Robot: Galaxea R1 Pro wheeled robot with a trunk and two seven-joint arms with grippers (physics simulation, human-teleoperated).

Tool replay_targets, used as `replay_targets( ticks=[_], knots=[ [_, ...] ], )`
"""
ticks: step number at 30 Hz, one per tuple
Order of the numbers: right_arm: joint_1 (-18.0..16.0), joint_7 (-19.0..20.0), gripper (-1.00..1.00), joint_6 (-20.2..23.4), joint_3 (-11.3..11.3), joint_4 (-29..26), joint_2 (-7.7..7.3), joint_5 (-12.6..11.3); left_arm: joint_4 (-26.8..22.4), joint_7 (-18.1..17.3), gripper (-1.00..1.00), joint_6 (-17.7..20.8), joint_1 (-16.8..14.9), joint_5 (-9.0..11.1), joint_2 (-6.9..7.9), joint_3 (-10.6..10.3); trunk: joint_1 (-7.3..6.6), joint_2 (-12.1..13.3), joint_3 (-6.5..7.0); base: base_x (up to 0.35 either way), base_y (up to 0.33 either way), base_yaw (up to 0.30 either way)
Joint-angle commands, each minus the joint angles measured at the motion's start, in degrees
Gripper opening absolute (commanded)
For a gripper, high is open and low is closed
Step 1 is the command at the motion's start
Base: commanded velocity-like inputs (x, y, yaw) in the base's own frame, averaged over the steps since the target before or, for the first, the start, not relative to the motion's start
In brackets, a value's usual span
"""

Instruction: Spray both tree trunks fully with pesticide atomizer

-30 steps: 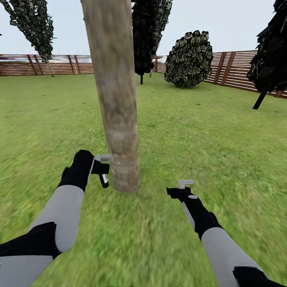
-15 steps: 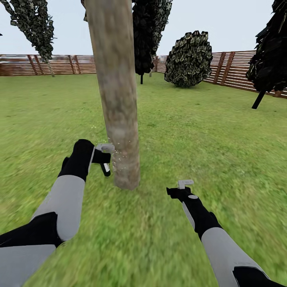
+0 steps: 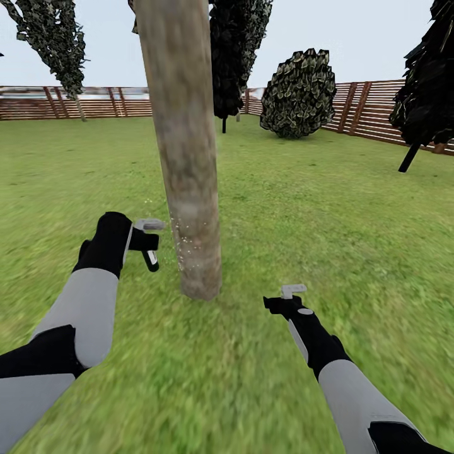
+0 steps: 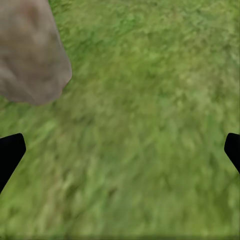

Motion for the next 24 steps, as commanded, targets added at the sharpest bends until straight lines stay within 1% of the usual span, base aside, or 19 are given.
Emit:
replay_targets(
  ticks=[1,2,3,4,5,6,8,11,12,13,14,15,17,18,20,22,23,24],
  knots=[
    [0.0,0.2,1.0,0.3,-0.3,-0.1,0.09,0.6,0.2,-0.5,-1.0,0.1,0.0,-0.6,-0.26,0.1,-0.01,0.0,-0.05,0.0,0.0,0.0],
    [0.0,0.2,1.0,0.3,-0.3,-0.1,0.08,0.6,0.9,-0.5,-1.0,0.1,0.1,-0.6,-0.78,0.0,-0.01,0.0,-0.05,0.0,0.0,0.0],
    [0.0,0.2,1.0,0.3,-0.3,-0.1,0.07,0.6,2.1,-0.5,-1.0,0.1,0.2,-0.5,-2.35,-0.1,-0.01,0.0,-0.05,0.0,0.0,0.0],
    [0.0,0.2,1.0,0.3,-0.3,-0.1,0.07,0.6,2.5,-0.5,-1.0,0.1,0.1,-0.5,-3.43,-0.2,-0.01,0.0,-0.05,0.0,0.0,0.0],
    [0.0,0.2,1.0,0.3,-0.3,-0.1,0.07,0.6,2.7,-0.5,-1.0,0.1,0.1,-0.5,-4.11,-0.2,-0.01,0.0,-0.05,0.0,0.0,0.0],
    [0.0,0.2,1.0,0.3,-0.3,-0.1,0.07,0.6,2.8,-0.5,-1.0,0.1,0.0,-0.5,-5.14,-0.2,-0.01,0.0,-0.05,0.0,0.0,0.0],
    [0.0,0.2,1.0,0.3,-0.3,-0.1,0.07,0.6,2.9,-0.5,-1.0,0.1,-0.1,-0.5,-5.63,-0.1,-0.01,0.0,-0.05,0.0,0.0,0.0],
    [0.0,0.2,1.0,0.3,-0.3,-0.1,0.07,0.6,2.7,-0.5,-1.0,0.1,-0.1,-0.5,-5.28,0.1,-0.01,0.0,-0.05,0.0,0.0,0.0],
    [0.0,0.2,1.0,0.3,-0.3,-0.1,0.07,0.6,2.5,-0.5,-1.0,0.1,-0.1,-0.6,-4.8,0.2,-0.01,0.0,-0.05,0.0,0.0,0.0],
    [0.0,0.2,1.0,0.3,-0.3,-0.1,0.07,0.6,2.4,-0.5,-1.0,0.1,-0.1,-0.6,-4.07,0.3,-0.01,0.0,-0.05,0.0,0.0,0.0],
    [0.0,0.2,1.0,0.3,-0.3,-0.1,0.07,0.6,2.3,-0.5,-1.0,0.1,0.0,-0.6,-2.62,0.3,-0.01,0.0,-0.05,0.0,0.0,0.0],
    [0.0,0.2,1.0,0.3,-0.3,-0.1,0.07,0.6,2.3,-0.5,-1.0,0.1,0.0,-0.6,-1.83,0.3,-0.01,0.0,-0.05,0.0,0.0,0.0],
    [0.0,0.2,1.0,0.3,-0.3,-0.1,0.07,0.6,2.3,-0.5,-1.0,0.1,0.3,-0.6,0.19,0.3,-0.01,0.0,-0.05,0.0,0.0,0.0],
    [0.0,0.2,1.0,0.3,-0.3,-0.1,0.07,0.6,2.3,-0.5,-1.0,0.1,1.0,-0.6,0.93,0.2,-0.01,0.0,-0.05,0.0,0.0,0.0],
    [0.0,0.3,1.0,0.3,-0.3,-0.1,0.07,0.6,2.3,-0.5,-1.0,0.0,3.2,-0.7,1.27,0.2,-0.01,0.0,-0.05,0.0,0.0,0.0],
    [0.0,0.3,1.0,0.3,-0.3,-0.2,0.13,0.6,2.2,-0.5,-1.0,-0.3,6.7,-0.7,1.26,0.2,-0.01,0.0,-0.05,0.0,0.0,0.0],
    [0.0,0.4,1.0,0.3,-0.2,-0.1,0.15,0.6,2.3,-0.5,-1.0,-0.6,9.3,-0.5,1.02,0.2,-0.01,0.0,-0.05,0.0,0.0,0.0],
    [0.0,0.4,1.0,0.3,-0.2,-0.1,0.18,0.6,2.3,-0.5,-1.0,-0.7,10.8,-0.4,0.83,0.2,-0.01,0.0,-0.05,0.0,0.0,0.0]
  ],
)
